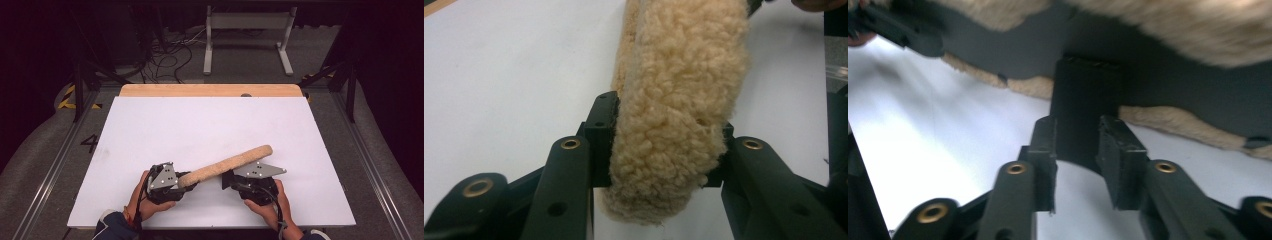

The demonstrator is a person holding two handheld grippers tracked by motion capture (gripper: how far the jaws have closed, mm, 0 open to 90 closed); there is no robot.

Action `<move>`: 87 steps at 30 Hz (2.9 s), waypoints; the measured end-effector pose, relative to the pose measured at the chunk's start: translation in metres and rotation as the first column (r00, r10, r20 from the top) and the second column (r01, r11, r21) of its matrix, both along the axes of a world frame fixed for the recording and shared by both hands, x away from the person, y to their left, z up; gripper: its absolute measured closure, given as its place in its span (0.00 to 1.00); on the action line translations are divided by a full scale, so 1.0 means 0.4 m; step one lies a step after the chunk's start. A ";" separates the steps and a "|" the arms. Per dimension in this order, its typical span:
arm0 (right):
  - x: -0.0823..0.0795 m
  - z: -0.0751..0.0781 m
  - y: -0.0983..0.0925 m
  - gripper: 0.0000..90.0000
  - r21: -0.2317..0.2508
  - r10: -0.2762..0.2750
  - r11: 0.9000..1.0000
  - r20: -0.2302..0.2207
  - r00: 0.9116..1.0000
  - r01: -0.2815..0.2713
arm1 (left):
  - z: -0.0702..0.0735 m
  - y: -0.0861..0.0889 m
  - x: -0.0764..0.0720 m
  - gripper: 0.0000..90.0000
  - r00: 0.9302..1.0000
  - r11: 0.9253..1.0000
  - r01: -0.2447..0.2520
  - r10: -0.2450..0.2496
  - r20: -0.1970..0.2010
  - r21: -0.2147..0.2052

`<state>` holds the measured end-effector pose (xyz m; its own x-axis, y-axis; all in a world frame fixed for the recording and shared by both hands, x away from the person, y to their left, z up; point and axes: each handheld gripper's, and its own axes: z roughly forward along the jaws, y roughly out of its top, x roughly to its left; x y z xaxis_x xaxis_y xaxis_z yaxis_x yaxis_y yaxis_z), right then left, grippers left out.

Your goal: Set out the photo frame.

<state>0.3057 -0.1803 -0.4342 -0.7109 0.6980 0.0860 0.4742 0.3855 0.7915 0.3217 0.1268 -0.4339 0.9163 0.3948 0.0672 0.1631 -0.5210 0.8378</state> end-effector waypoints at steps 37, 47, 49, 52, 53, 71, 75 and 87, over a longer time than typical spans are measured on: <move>0.001 -0.049 0.101 0.51 -0.043 -0.259 0.963 0.118 0.959 0.266 | 0.002 -0.011 -0.014 0.68 1.000 1.000 -0.014 0.013 -0.027 -0.024; 0.018 -0.041 0.082 0.54 -0.050 -0.191 0.979 0.123 0.974 0.199 | 0.007 -0.023 -0.024 0.70 1.000 1.000 -0.003 0.002 -0.013 -0.028; 0.019 -0.041 0.079 0.54 -0.045 -0.183 0.981 0.122 0.976 0.189 | 0.008 -0.024 -0.025 0.71 1.000 0.999 -0.005 0.005 -0.010 -0.032; 0.028 -0.038 0.068 0.54 -0.046 -0.153 0.986 0.126 0.980 0.160 | 0.010 -0.032 -0.030 0.72 1.000 0.999 0.009 -0.008 0.003 -0.038; 0.032 -0.036 0.063 0.54 -0.042 -0.146 0.988 0.124 0.982 0.152 | 0.013 -0.034 -0.032 0.72 1.000 0.999 0.009 -0.009 0.011 -0.040; 0.112 -0.005 0.043 0.54 -0.084 0.056 0.996 0.156 0.986 -0.044 | 0.025 -0.064 -0.065 0.73 0.999 0.997 0.039 -0.036 0.039 -0.064; 0.132 -0.009 0.045 0.54 -0.094 0.095 0.992 0.137 0.986 -0.083 | 0.023 -0.074 -0.068 0.72 0.999 0.997 0.044 -0.043 0.031 -0.063; 0.125 0.014 0.007 0.49 -0.069 0.077 0.995 0.033 0.996 -0.075 | 0.008 -0.092 -0.075 0.68 0.999 0.997 0.047 -0.046 0.004 -0.056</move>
